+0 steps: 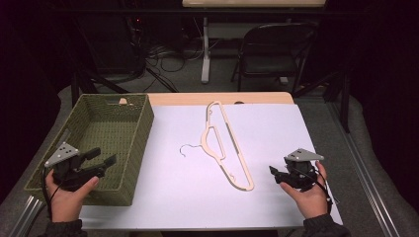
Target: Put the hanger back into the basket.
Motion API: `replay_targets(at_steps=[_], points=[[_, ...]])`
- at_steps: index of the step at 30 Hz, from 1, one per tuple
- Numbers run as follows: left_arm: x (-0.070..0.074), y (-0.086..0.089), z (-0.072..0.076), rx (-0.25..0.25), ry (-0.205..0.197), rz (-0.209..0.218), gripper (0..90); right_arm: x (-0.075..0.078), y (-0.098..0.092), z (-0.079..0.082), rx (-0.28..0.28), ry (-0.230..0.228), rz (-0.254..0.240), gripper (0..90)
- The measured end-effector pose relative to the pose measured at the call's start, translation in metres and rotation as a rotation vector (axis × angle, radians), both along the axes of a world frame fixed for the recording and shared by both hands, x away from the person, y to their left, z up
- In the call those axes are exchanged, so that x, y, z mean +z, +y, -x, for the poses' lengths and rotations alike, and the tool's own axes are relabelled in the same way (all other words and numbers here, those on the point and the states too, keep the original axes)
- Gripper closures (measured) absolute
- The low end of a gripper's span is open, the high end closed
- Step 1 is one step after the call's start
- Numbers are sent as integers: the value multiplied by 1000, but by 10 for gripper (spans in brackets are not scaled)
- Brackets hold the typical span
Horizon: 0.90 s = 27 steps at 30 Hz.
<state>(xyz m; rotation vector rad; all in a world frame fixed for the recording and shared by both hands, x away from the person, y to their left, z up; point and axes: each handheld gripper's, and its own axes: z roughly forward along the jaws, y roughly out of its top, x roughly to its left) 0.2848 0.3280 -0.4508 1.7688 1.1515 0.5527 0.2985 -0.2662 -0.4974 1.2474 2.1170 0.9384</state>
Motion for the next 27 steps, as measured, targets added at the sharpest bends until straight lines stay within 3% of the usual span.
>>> replay_targets(at_steps=[1, 3, 4, 10, 15, 17, 20, 22, 24, 27], points=[[0, 0, 0, -4, 3, -1, 330, 0, 0, -2, 10, 25, 5, 367], [0, -1, 0, -7, 6, 2, 331, 0, 0, -4, 13, 29, 3, 371], [1, -3, 1, -13, 4, 3, 331, 4, 1, -8, 37, 65, 10, 398], [2, -7, 1, -28, 3, -5, 331, 29, 10, -20, 61, 69, 39, 399], [4, -10, 2, -39, 1, -2, 331, 52, 21, -33, 71, 47, 55, 400], [4, -11, 2, -45, 0, 1, 331, 68, 29, -44, 85, 70, 51, 390], [4, -12, 2, -51, -1, 3, 331, 77, 38, -58, 88, 82, 68, 383], [4, -13, 2, -55, -1, 7, 331, 80, 41, -63, 101, 93, 65, 406], [4, -13, 2, -58, 0, 4, 331, 84, 48, -72, 113, 139, 75, 416], [5, -14, 3, -61, -2, 5, 331, 89, 59, -83, 128, 140, 106, 418]])
